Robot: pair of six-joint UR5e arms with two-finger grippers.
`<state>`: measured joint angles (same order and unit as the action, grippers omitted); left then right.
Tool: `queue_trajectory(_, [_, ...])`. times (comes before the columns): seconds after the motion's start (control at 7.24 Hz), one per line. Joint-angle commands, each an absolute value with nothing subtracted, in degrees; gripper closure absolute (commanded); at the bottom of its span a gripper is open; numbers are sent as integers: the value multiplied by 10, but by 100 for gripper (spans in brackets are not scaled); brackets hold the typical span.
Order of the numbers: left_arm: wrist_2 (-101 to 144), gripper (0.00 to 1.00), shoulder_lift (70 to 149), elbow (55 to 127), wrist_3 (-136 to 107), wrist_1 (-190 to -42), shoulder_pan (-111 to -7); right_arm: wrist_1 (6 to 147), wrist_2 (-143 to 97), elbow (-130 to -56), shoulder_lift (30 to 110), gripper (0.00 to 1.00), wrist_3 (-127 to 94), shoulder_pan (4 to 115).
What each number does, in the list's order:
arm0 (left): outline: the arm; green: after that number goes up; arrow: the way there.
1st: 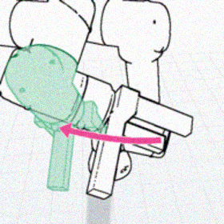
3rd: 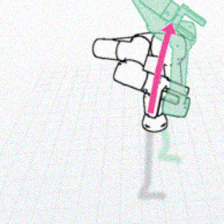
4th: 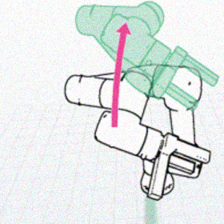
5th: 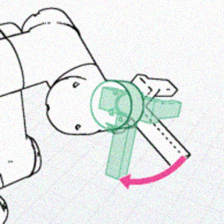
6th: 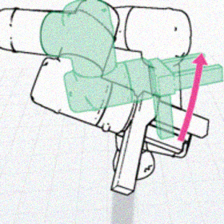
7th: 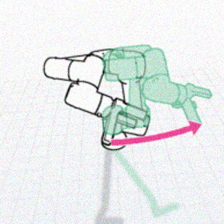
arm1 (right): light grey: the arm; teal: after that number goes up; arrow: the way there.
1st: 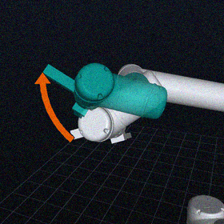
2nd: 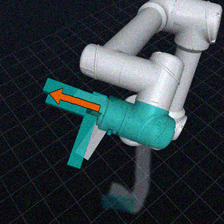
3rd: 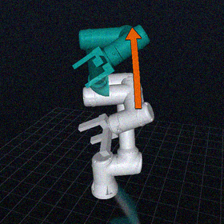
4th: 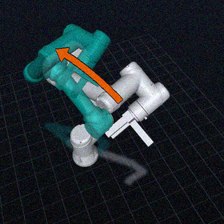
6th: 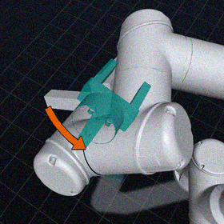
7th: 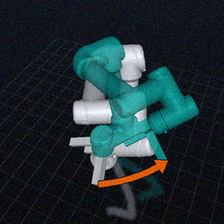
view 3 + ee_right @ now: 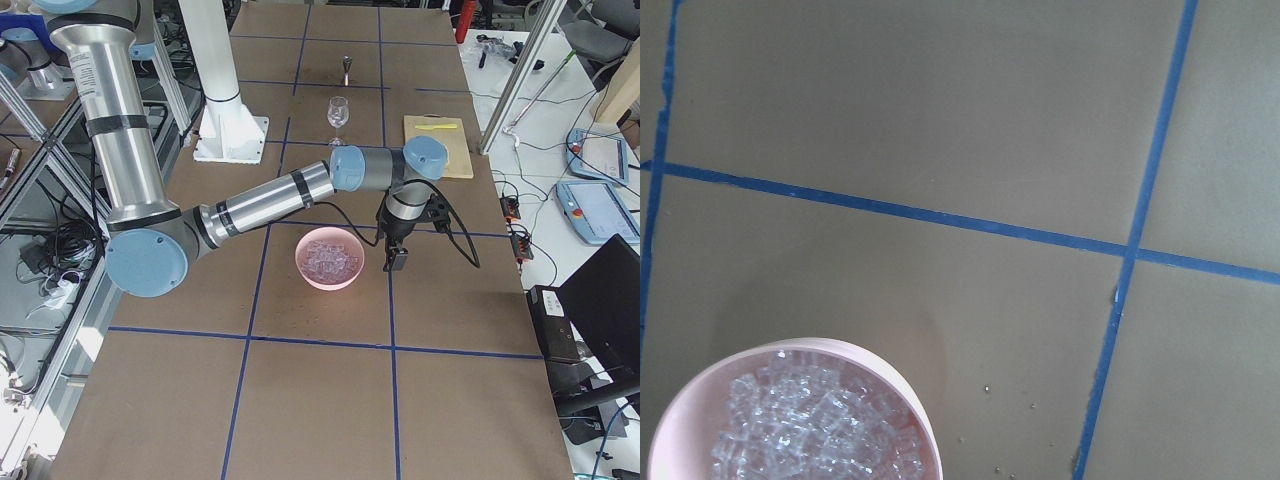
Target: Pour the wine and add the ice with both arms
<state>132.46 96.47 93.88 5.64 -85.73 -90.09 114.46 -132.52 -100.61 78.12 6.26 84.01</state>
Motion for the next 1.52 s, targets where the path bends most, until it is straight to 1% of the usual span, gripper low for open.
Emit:
queue_trajectory(0.0, [1327, 0, 934, 945, 56, -857, -909, 1144, -1324, -981, 781, 0, 69, 859])
queue_trajectory(0.14, [1325, 0, 932, 945, 56, -857, -910, 1112, -1323, -973, 784, 0, 66, 861])
queue_trajectory(0.41, [1327, 0, 920, 945, 55, -858, -909, 1051, -1340, -902, 795, 0, 54, 910])
queue_trajectory(0.55, [1327, 0, 920, 945, 55, -858, -909, 1008, -1374, -888, 819, 0, 54, 928])
queue_trajectory(0.69, [1326, 0, 921, 944, 55, -858, -908, 975, -1382, -888, 837, 0, 51, 940])
queue_trajectory(0.83, [1327, 0, 921, 940, 55, -858, -908, 973, -1383, -890, 860, 0, 53, 947])
queue_trajectory(0.97, [1326, 0, 921, 940, 54, -858, -908, 963, -1381, -912, 879, 0, 45, 947])
queue_trajectory(1.1, [1326, 0, 922, 940, 54, -859, -907, 963, -1378, -937, 887, 0, 3, 947])
queue_trajectory(1.38, [1325, 0, 921, 940, 53, -858, -907, 962, -1377, -942, 893, 0, -31, 946])
